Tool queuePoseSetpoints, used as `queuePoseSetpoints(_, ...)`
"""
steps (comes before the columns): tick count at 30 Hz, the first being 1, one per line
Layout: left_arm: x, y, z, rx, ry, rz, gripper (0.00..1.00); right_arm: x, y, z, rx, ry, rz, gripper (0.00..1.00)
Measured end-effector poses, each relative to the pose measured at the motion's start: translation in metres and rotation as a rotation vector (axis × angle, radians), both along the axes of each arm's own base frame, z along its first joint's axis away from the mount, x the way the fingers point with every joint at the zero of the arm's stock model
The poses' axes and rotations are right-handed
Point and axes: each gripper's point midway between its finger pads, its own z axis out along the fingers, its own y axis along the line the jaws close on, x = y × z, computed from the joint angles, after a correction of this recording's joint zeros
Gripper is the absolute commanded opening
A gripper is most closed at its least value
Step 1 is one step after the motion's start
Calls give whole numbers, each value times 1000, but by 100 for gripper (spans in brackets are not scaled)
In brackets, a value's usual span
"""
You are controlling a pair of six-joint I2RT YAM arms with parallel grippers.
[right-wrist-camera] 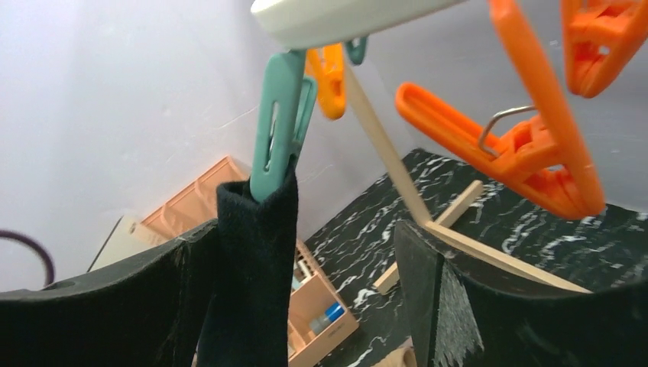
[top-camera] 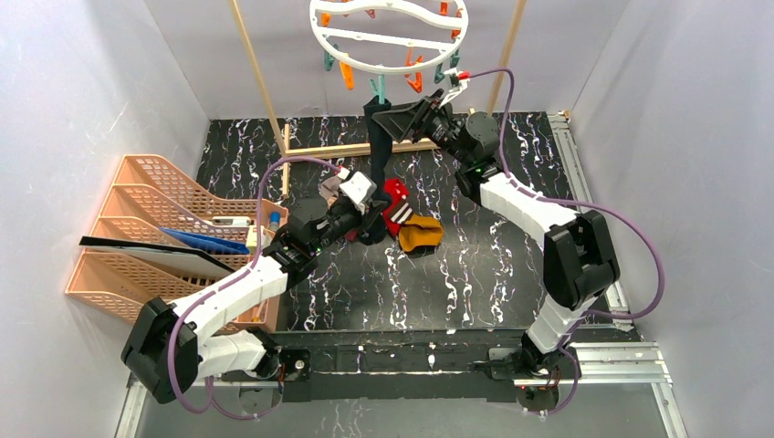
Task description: Remove the socks clipped to the hanger
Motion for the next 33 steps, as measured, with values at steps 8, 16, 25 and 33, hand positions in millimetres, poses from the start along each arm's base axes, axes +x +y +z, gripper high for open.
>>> queuePoseSetpoints(8, -3, -4, -1, 8, 2, -11, 0, 6, -36, 28, -42, -19, -252, 88)
queuePoseSetpoints(16, -6, -8, -5, 20, 10, -22, 0, 8, -48, 35, -84, -58, -342, 87)
queuePoseSetpoints(25, -5, -8, -9, 39, 14, -11, 0, 12, -42, 21, -113, -40, -331, 87)
queuePoseSetpoints(33, -3, -6, -14, 55, 21, 0, 0, 20, -20, -8, -134, -22, -241, 87)
